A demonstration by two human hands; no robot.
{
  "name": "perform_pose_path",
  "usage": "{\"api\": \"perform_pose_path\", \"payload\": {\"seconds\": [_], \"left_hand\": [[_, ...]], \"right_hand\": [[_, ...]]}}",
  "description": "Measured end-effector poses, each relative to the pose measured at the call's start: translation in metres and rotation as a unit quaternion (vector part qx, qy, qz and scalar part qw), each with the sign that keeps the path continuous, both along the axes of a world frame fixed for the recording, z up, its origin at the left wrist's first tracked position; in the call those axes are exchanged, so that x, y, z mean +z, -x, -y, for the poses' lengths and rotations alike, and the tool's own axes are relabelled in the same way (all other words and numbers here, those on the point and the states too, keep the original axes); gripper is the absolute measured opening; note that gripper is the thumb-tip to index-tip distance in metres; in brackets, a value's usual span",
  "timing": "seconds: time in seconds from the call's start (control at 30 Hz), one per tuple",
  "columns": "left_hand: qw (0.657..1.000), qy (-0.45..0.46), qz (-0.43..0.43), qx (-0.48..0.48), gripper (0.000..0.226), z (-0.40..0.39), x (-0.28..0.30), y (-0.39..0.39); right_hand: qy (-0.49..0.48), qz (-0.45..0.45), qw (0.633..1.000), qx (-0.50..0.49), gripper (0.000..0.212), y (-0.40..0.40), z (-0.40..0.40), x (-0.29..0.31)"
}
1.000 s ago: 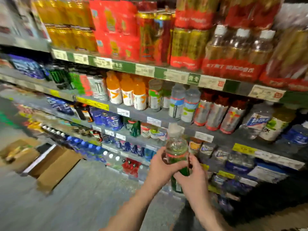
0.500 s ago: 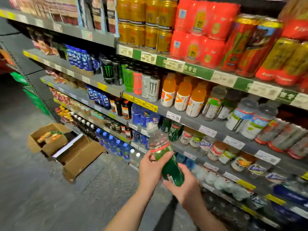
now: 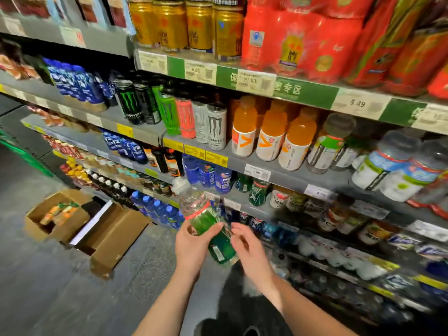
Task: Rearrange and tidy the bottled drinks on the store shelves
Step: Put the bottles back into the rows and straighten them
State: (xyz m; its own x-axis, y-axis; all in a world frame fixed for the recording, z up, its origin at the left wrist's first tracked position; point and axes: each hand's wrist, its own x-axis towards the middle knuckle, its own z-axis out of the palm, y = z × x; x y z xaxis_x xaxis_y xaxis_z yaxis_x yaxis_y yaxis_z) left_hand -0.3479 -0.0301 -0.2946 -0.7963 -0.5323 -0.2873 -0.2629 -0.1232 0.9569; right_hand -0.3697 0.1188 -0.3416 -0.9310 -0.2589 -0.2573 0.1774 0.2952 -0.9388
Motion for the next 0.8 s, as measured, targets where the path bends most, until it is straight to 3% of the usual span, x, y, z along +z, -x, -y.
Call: {"api": "perform_pose_path", "payload": {"seconds": [0.07, 0.13, 0.3, 0.4, 0.6, 0.8], "left_hand": [[1.000, 0.014, 0.012, 0.000, 0.034, 0.007, -0.011, 0.014], [0.999, 0.033, 0.025, -0.025, 0.034, 0.014, -0.026, 0.032], [0.993, 0.072, 0.050, -0.076, 0.039, 0.029, -0.081, 0.081], [0.991, 0.082, 0.043, -0.102, 0.035, 0.042, -0.114, 0.108], [0.985, 0.120, 0.023, -0.125, 0.045, 0.072, -0.179, 0.156], [0.978, 0.155, 0.010, -0.138, 0.050, 0.080, -0.206, 0.177]], "right_hand": [[-0.001, 0.012, 0.991, -0.131, 0.009, 0.031, -0.003, -0.018], [-0.028, 0.011, 0.977, -0.212, 0.009, 0.063, -0.003, -0.041], [-0.099, -0.024, 0.971, -0.217, 0.036, 0.134, 0.040, -0.089], [-0.137, -0.072, 0.950, -0.272, 0.058, 0.173, 0.073, -0.122], [-0.219, -0.140, 0.888, -0.379, 0.064, 0.212, 0.093, -0.181], [-0.228, -0.159, 0.874, -0.398, 0.080, 0.243, 0.102, -0.197]]}}
